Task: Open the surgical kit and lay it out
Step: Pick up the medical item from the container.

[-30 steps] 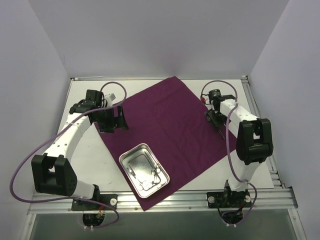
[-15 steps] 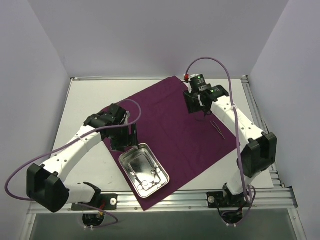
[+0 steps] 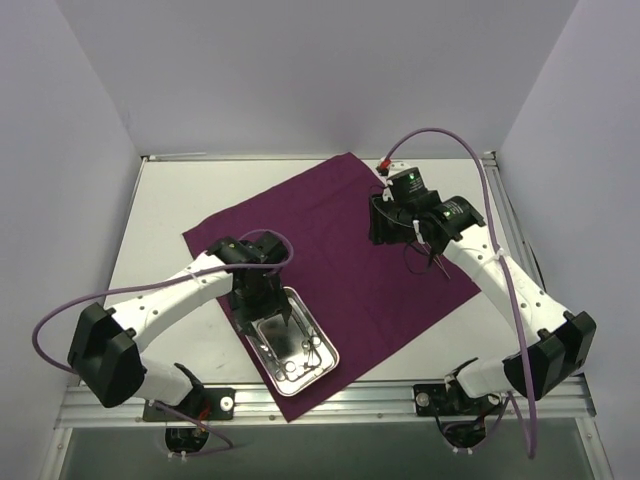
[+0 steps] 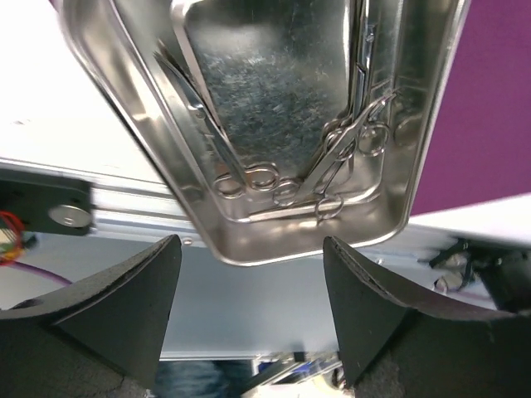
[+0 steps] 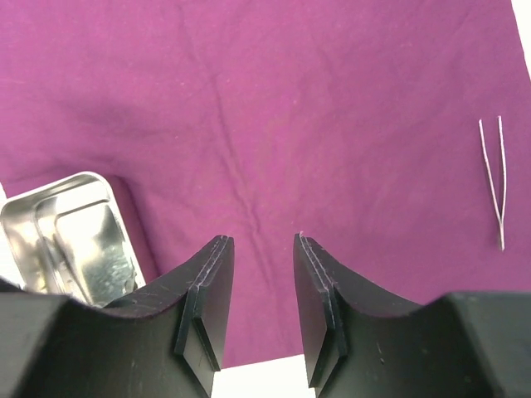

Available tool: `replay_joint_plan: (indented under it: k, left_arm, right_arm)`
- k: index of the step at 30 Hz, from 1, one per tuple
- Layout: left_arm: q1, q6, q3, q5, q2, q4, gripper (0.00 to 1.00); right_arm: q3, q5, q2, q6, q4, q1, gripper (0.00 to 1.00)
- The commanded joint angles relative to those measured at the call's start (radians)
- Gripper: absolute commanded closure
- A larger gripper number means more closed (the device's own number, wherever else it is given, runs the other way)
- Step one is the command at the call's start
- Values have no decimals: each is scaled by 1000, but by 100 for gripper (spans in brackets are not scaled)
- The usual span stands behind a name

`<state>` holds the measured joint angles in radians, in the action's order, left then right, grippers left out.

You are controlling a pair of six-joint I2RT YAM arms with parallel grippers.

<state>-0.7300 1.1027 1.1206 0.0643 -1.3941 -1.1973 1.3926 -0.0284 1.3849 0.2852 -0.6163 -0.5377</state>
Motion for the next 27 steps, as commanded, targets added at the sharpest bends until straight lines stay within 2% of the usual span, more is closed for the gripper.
replay_joint_plan:
  k: [1,11,13,15,21,27]
  left_arm:
    - [-81,233,15,-55,-34,31,22]
    - [-287,557,4,-81,-169,120,22]
    - [-298,595,-48,-72,-166,168,23]
    - [-304,661,-99,-69,-129,220,28]
    - [-298,727,-214,-107,-42,257,40]
    - [-299,721,-231,-86,-83,321,44]
  right_arm:
    - [8,-24,-67,23,-59,-2,65]
    - [-44,-56,-121,5,-92,-31,67]
    - [-47,-59,-127,5,-100,-42,67]
    - [-49,-47,-135,-4,-111,-53,67]
    - [-76,-33,-155,-23,-123,-90,67]
    - [-64,-25,-142,-35,-125,-123,67]
